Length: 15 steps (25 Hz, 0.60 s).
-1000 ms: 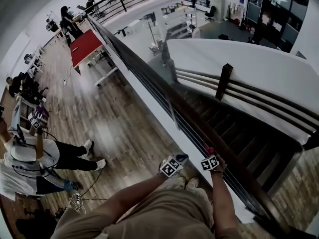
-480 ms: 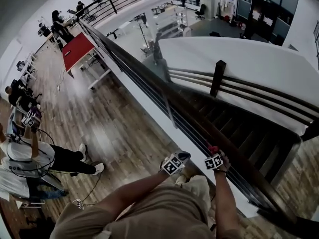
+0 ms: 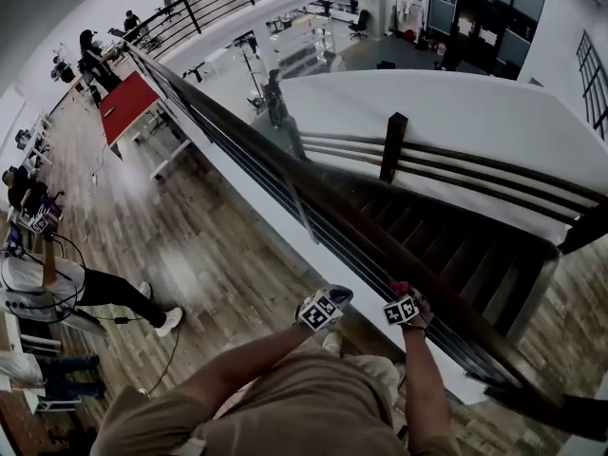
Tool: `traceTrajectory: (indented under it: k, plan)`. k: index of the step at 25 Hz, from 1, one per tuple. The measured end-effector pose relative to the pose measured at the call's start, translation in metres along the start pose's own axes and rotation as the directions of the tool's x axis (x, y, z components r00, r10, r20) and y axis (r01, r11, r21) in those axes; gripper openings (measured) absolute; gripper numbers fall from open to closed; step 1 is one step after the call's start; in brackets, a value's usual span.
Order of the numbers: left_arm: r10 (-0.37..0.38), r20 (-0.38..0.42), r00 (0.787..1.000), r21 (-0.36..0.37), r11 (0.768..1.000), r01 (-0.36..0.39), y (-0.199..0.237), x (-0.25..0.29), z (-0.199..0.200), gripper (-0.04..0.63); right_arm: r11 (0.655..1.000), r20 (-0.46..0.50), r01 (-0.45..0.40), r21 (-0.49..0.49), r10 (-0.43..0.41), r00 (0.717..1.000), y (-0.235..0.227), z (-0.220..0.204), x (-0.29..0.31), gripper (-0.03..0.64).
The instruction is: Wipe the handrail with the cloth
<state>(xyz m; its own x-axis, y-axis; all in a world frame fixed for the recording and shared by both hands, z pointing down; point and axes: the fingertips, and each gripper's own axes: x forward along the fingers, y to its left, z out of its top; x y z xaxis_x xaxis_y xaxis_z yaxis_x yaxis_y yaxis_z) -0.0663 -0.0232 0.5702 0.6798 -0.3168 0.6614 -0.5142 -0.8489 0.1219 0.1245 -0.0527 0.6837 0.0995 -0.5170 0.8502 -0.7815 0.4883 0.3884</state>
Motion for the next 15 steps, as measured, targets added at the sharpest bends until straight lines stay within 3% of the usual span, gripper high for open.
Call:
traceTrajectory:
  k: [8, 15]
  plan:
    - [-0.007, -0.050, 0.999, -0.031, 1.000, 0.005, -0.071, 0.048, 0.025, 0.018, 1.000, -0.014, -0.025, -0.005, 0.025, 1.000, -0.036, -0.075, -0.018, 0.061]
    - [-0.029, -0.064, 0.998, -0.009, 1.000, 0.028, -0.148, 0.090, 0.055, 0.018, 0.999, -0.006, -0.035, -0.028, 0.035, 0.999, -0.059, -0.143, -0.037, 0.060]
